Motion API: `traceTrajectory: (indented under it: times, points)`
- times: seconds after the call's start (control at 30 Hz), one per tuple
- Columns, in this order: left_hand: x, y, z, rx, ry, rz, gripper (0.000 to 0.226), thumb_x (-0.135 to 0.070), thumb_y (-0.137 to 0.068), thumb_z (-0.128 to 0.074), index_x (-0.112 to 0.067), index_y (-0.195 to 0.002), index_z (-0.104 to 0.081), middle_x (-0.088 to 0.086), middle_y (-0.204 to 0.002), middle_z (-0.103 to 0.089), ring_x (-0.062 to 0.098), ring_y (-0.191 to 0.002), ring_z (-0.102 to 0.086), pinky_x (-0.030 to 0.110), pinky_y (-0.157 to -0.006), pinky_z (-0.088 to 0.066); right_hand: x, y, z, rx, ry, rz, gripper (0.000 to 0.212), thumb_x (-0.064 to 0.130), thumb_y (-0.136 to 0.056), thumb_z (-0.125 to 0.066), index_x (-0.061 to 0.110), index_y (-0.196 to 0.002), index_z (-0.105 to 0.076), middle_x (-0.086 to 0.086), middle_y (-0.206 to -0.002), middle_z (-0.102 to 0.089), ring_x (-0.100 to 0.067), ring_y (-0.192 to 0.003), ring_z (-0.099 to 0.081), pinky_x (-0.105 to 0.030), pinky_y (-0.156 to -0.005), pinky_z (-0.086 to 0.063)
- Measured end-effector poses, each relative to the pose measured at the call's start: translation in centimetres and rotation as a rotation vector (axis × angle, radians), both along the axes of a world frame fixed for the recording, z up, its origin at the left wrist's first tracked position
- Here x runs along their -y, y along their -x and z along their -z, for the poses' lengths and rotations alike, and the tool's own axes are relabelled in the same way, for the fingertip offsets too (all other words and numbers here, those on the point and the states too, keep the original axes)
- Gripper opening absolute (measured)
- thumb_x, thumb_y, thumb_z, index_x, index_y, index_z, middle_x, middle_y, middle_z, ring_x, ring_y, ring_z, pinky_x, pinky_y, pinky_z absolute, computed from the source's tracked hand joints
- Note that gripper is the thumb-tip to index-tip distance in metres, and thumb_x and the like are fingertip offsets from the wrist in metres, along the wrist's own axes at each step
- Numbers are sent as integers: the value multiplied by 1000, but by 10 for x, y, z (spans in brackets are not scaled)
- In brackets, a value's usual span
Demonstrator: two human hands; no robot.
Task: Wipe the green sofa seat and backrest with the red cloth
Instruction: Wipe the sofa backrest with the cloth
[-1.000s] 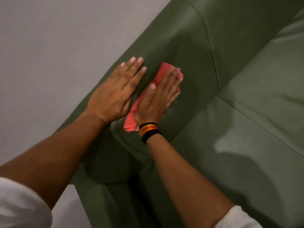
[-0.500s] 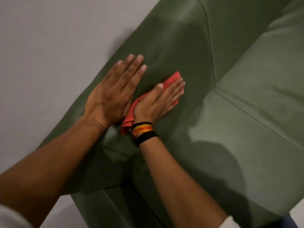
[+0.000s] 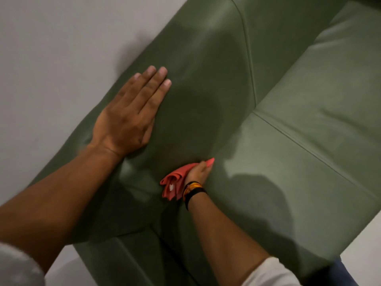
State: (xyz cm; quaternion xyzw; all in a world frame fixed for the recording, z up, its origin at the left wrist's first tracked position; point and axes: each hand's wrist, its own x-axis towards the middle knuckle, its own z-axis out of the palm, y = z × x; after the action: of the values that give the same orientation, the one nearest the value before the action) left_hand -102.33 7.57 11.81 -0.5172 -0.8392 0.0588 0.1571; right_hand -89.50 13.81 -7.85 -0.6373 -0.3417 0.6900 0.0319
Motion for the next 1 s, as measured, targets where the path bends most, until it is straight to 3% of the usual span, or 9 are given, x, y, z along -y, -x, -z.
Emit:
traceTrajectory:
  times: [0.07, 0.13, 0.2, 0.27, 0.33, 0.5, 0.7, 0.87, 1.0]
  points:
    - [-1, -1, 0, 8, 7, -2, 59, -4, -102, -40, 3, -161, -34, 23, -169, -33, 39, -159, -30, 55, -129, -32, -5, -13, -11, 32, 137, -70, 52, 31, -106, -31, 5, -150, -40, -14, -152, -50, -28, -138, -50, -40, -115, -41]
    - [-1, -1, -1, 15, 10, -12, 58, -5, -103, -38, 3, -161, -34, 24, -169, -32, 40, -159, -29, 55, -129, -31, -18, -31, -17, -1, 297, -169, 52, 35, -107, -26, -4, -115, -60, -12, -106, -73, -22, -92, -71, -33, -83, -60]
    - [-1, -2, -1, 10, 9, -11, 57, -5, -104, -39, 4, -160, -34, 25, -168, -33, 40, -158, -30, 55, -130, -30, -28, -50, -15, -81, 467, -155, 42, 35, -104, -37, 7, -81, -59, -12, -78, -68, -22, -68, -65, -40, -90, -61]
    - [-2, -4, 0, 0, 7, -11, 57, -4, -104, -39, 4, -160, -35, 26, -167, -34, 42, -158, -31, 56, -130, -29, -37, -75, 0, -150, 536, -151, 44, 44, -92, -49, 5, -100, -68, -23, -112, -67, -33, -99, -66, -54, -114, -45]
    - [-3, -7, 0, -10, 21, -20, 55, -5, -106, -37, 5, -160, -33, 27, -167, -33, 43, -157, -31, 57, -129, -29, -52, -103, 37, -293, 634, -119, 69, 47, -86, -46, -4, -130, -60, -36, -135, -54, -47, -123, -54, -63, -118, -33]
    - [-4, -14, -5, -15, 86, -70, 56, -12, -110, -34, 1, -164, -26, 25, -170, -28, 43, -160, -25, 55, -133, -21, -124, -144, -3, -519, 805, -158, 48, 41, -88, -44, 12, -121, -64, -22, -111, -63, -42, -108, -56, -68, -115, -27]
    - [-11, -31, -7, 3, 120, -162, 58, -23, -112, -28, -5, -167, -18, 26, -171, -25, 38, -161, -21, 51, -134, -16, -187, -177, -21, -673, 839, -262, 51, 42, -93, -39, 18, -136, -51, -18, -130, -56, -42, -122, -51, -70, -118, -20]
    - [-54, -102, 22, 124, -263, -574, 57, -18, -108, -34, -7, -164, -32, 16, -173, -29, 35, -162, -22, 47, -136, -11, -214, -210, -14, -619, 863, -238, 71, 36, -90, -40, 7, -154, -31, -21, -146, -36, -43, -144, -29, -67, -122, -15]
    - [-108, -220, 84, 467, -564, -657, 44, -20, -107, -44, -4, -145, -60, 14, -149, -63, 29, -144, -55, 43, -125, -40, -228, -236, -21, -657, 940, -335, 47, 34, -89, -37, 7, -119, -62, -20, -118, -61, -40, -108, -57, -70, -116, -23]
